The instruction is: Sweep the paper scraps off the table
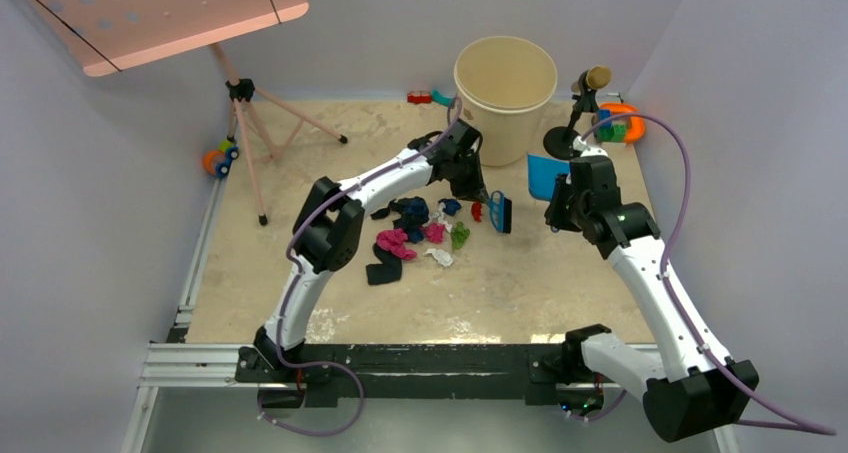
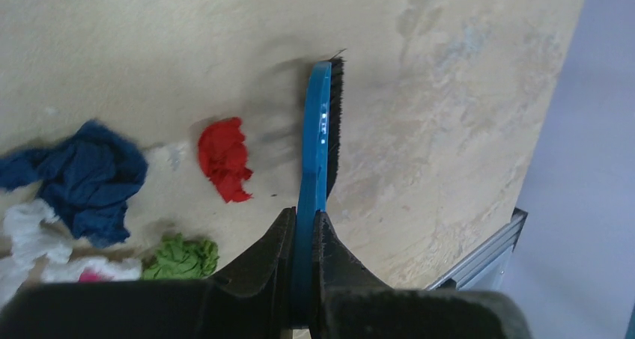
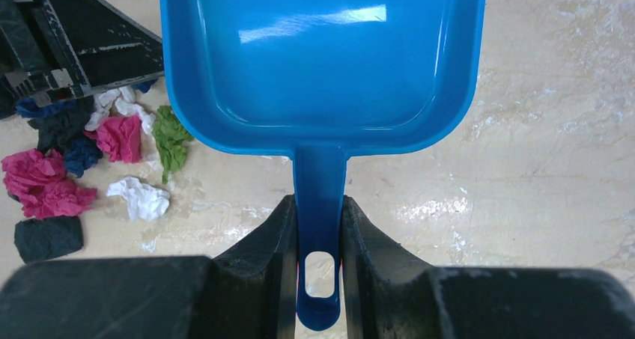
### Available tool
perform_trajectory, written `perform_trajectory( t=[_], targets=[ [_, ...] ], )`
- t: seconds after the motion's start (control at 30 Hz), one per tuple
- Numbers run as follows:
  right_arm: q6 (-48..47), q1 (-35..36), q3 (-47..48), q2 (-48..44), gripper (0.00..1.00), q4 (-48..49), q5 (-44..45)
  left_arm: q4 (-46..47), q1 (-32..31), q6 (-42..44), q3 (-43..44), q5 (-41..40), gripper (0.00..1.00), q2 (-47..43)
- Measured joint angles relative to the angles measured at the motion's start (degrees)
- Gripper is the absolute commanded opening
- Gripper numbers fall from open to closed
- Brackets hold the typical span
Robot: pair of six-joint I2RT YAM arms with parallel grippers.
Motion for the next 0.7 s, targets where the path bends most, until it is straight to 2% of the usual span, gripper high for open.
perform_trajectory(
  t=[0.23, 0.43, 0.57, 0.7],
  targets=[
    [0.33, 0.00, -0.09, 0.15, 0.00, 0.04, -0.02, -8.87, 0.00, -4.35, 0.39, -9.38, 0.00, -1.36],
    [0.28, 0.00, -0.20, 1.09, 0.00, 0.20, -0.09, -17.88, 0.92, 0.11, -2.05, -20.33, 0.00, -8.31],
    [0.22, 0.00, -0.46, 1.27, 0.00, 0.37, -0.31, -23.43, 2.27, 3.91, -1.68, -22.84, 0.00, -8.87],
    [-0.20, 0.07, -0.57, 1.29, 0.00, 0.74, -1.49, -24.48, 2.86, 9.81, -1.16, -22.23, 0.00, -9.66]
  ],
)
